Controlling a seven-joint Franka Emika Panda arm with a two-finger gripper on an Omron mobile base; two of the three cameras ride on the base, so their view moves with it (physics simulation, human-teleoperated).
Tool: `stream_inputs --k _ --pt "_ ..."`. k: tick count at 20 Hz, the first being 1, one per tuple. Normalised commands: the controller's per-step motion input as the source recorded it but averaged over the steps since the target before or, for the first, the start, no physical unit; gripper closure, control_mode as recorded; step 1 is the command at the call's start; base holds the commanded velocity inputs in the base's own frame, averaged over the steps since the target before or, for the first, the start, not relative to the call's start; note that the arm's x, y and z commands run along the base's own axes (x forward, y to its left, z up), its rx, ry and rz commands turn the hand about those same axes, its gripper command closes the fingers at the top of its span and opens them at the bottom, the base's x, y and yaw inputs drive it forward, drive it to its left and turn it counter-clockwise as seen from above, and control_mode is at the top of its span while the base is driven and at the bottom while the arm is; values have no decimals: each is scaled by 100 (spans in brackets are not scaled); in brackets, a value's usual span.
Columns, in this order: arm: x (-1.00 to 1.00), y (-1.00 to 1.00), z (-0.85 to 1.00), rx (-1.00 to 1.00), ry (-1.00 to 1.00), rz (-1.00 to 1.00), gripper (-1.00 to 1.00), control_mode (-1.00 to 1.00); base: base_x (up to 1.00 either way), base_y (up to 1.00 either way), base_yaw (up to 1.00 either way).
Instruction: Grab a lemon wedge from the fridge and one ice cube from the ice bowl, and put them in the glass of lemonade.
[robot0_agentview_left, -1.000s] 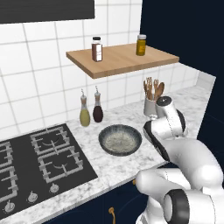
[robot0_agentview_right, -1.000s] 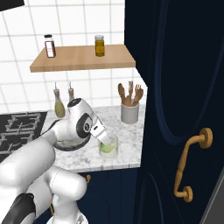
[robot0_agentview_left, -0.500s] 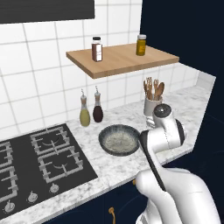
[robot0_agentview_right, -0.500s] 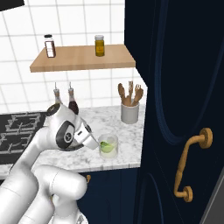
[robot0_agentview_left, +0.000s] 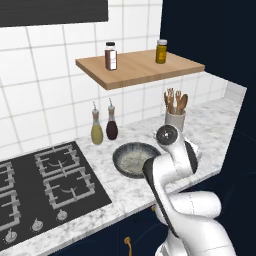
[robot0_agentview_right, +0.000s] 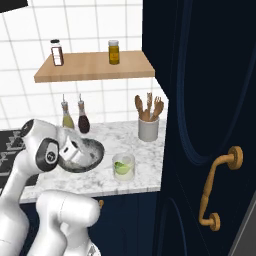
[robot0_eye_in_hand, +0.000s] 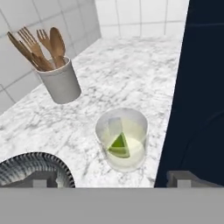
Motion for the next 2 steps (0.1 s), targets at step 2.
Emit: stream_inputs --k 2 --pt "-4 53 34 -6 -10 0 -100 -100 0 0 0"
